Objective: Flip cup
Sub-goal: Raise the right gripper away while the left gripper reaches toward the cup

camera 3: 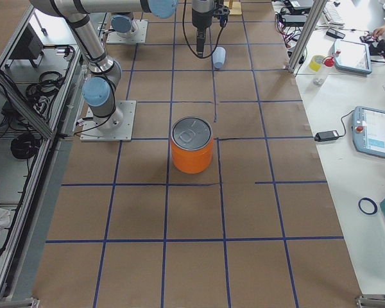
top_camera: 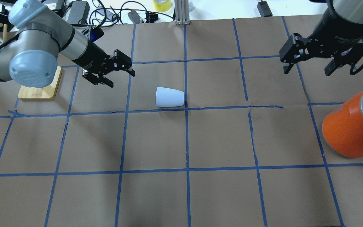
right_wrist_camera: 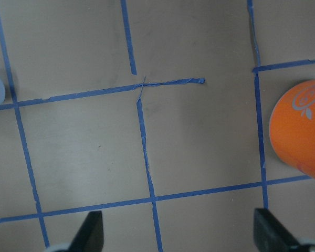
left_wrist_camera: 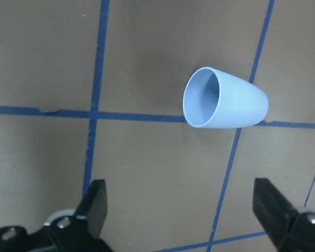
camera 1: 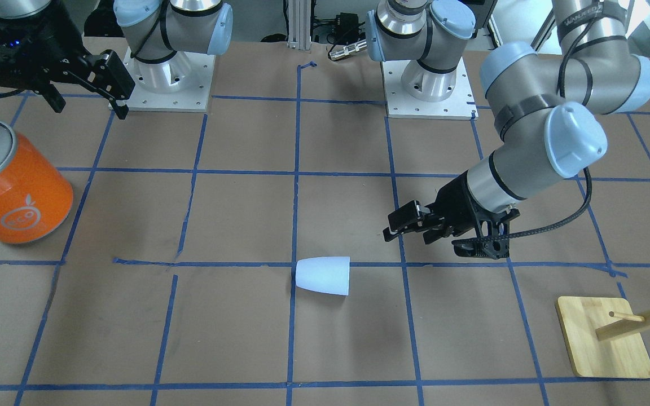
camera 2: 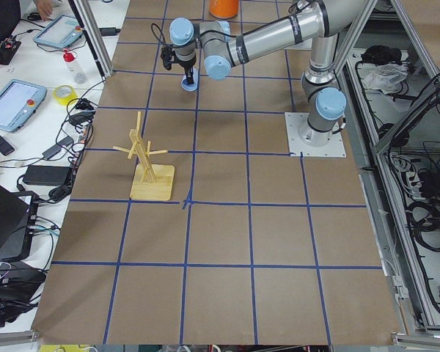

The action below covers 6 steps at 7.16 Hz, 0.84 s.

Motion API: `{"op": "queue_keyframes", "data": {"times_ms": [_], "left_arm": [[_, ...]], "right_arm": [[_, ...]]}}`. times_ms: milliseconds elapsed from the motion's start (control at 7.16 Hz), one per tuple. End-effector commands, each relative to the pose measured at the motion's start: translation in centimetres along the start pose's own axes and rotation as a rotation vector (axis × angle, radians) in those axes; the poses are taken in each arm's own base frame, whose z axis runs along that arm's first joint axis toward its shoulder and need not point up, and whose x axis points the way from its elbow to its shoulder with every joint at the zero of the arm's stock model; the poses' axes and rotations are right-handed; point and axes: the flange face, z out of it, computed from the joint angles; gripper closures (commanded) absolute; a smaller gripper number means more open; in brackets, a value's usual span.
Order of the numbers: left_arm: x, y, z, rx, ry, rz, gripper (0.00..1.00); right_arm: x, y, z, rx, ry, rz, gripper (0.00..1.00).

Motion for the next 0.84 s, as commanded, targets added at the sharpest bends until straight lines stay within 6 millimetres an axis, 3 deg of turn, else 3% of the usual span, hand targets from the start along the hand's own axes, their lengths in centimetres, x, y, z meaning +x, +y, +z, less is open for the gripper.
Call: {"op": "queue_keyframes", "data": {"times_ms": [0, 279, 419, 559, 699], "left_arm": [[0.2, -1.7, 5.3, -0.021, 0.048, 0.031, 0.00], [1.7, -1.9, 10.5, -0.054, 0.046, 0.084, 0.00], [1.8, -2.5, 12.5, -0.037, 0.051, 0.120, 0.00], [1.2, -2.7, 14.1, -0.055, 0.049, 0.118, 0.00], [1.7, -2.5, 14.6, -0.062, 0.049, 0.121, 0.00]], "right_arm": [[-3.3, 0.0, 0.5, 0.018, 0.050, -0.022, 0.00], [-4.3, -2.7, -0.1, 0.045, 0.055, -0.041, 0.02], [-6.1, -2.1, -0.3, 0.060, 0.038, -0.079, 0.05], [-8.4, -2.0, -0.9, 0.114, 0.010, -0.122, 0.03], [-9.2, -2.9, -0.2, 0.139, -0.028, -0.134, 0.02]]}}
